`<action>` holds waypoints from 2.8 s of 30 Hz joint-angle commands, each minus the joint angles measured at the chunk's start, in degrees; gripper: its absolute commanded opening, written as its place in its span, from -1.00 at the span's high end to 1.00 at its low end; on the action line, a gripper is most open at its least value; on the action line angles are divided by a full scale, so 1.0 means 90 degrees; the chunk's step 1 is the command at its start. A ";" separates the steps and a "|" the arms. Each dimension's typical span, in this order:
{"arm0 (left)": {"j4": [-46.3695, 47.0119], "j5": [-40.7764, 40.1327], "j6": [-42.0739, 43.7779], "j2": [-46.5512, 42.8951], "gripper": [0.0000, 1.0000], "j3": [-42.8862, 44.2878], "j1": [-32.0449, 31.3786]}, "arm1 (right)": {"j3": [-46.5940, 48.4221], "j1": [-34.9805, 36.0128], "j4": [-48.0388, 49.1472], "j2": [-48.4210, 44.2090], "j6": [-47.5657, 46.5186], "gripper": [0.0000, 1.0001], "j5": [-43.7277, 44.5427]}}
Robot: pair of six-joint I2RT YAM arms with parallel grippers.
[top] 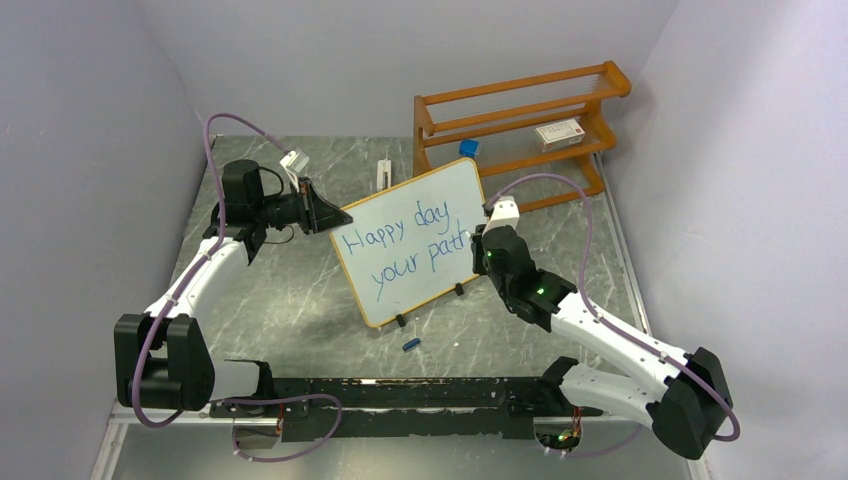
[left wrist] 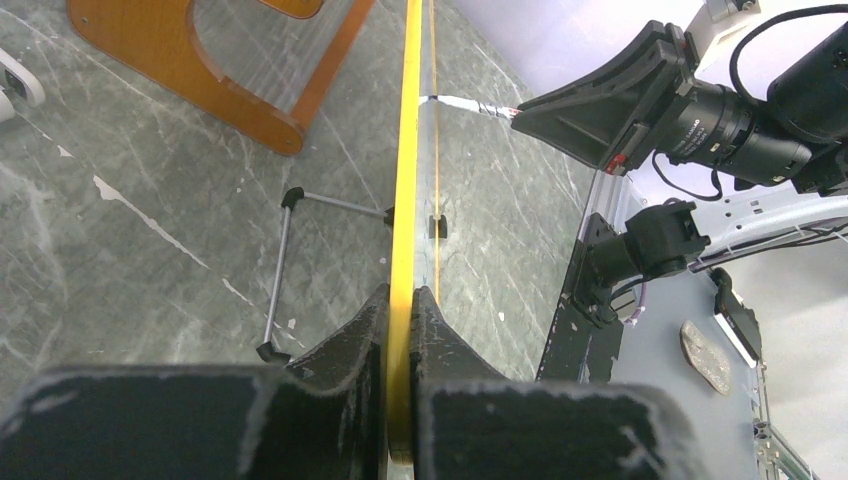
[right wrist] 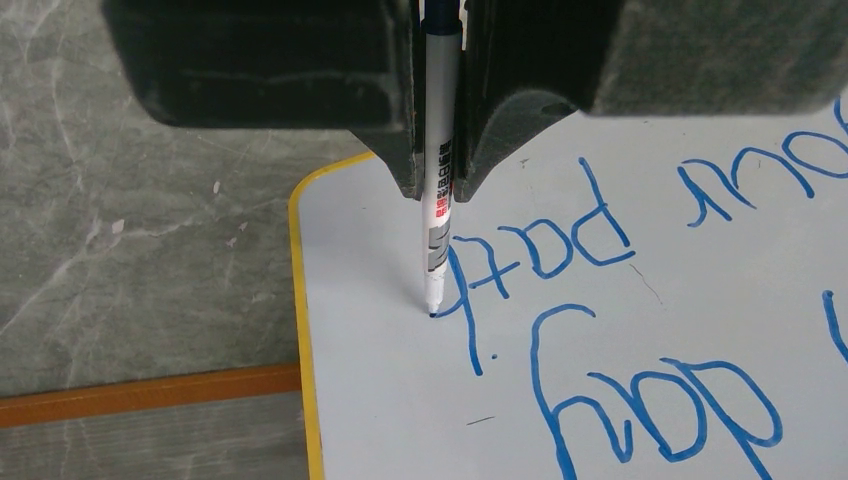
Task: Write a sentence on the whiteboard
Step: Write a sentence on the whiteboard, then close the whiteboard marker at the center of the board.
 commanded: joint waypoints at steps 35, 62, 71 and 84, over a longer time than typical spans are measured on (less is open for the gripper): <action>-0.0452 -0.0281 0.0425 0.0153 0.90 0.0009 -0.0110 | -0.0266 -0.0095 -0.0608 -0.0408 0.0526 1.00 0.0100; -0.0628 -0.0499 0.0453 -0.0051 0.85 0.0081 -0.0109 | 0.0116 -0.0213 -0.1034 -0.0928 0.0360 1.00 -0.0063; -0.0855 -0.0724 0.0435 -0.0211 0.57 0.0228 -0.0109 | 0.0356 -0.0212 -0.1511 -0.1433 0.0276 1.00 0.0124; -0.1795 -0.2158 0.0375 -0.1017 -0.44 0.0701 -0.0109 | 0.0456 -0.0211 -0.1680 -0.1739 0.0205 1.00 0.0178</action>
